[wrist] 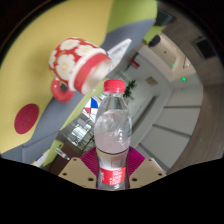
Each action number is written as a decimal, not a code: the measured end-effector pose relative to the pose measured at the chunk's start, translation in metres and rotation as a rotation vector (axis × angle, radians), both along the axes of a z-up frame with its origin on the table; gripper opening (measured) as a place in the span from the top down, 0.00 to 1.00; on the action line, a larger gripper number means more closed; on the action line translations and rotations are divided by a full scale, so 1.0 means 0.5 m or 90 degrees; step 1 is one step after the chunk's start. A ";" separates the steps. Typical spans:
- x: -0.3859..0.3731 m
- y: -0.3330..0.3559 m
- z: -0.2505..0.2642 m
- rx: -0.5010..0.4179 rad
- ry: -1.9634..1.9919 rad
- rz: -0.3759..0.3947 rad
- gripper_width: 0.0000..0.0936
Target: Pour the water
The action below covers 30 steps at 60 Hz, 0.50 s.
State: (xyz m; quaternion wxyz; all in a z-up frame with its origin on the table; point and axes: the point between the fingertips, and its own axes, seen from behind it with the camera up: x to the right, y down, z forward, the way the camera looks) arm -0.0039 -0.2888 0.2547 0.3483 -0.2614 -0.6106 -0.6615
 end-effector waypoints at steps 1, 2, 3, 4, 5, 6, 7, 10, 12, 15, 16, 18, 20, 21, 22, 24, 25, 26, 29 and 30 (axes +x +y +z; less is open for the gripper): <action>-0.001 0.001 -0.016 -0.003 -0.012 0.005 0.66; -0.016 0.004 -0.010 -0.011 -0.019 0.010 0.66; -0.020 0.005 -0.015 -0.013 -0.025 0.013 0.66; -0.022 0.006 -0.017 -0.014 -0.027 0.014 0.66; -0.021 0.008 -0.018 -0.015 -0.026 0.013 0.66; -0.020 0.008 -0.019 -0.017 -0.024 0.011 0.66; -0.020 0.010 -0.020 -0.020 -0.020 0.008 0.66; -0.015 0.011 -0.014 -0.018 -0.007 0.003 0.66; -0.014 0.012 -0.008 -0.011 0.006 0.004 0.66; -0.016 0.008 0.012 -0.006 0.045 0.005 0.66; -0.015 0.006 0.021 -0.002 0.066 0.004 0.66; -0.013 0.001 0.042 0.004 0.112 0.003 0.66; -0.006 -0.012 0.065 0.015 0.166 0.004 0.66; -0.002 -0.014 0.081 0.013 0.207 0.005 0.66; -0.001 -0.019 0.094 0.017 0.247 0.005 0.66; 0.003 -0.031 0.116 0.022 0.334 0.003 0.66; 0.010 -0.033 0.121 0.032 0.375 0.001 0.66; 0.013 -0.038 0.132 0.035 0.422 0.001 0.66; 0.029 -0.047 0.171 0.037 0.571 0.004 0.66; 0.030 -0.049 0.176 0.035 0.622 0.005 0.66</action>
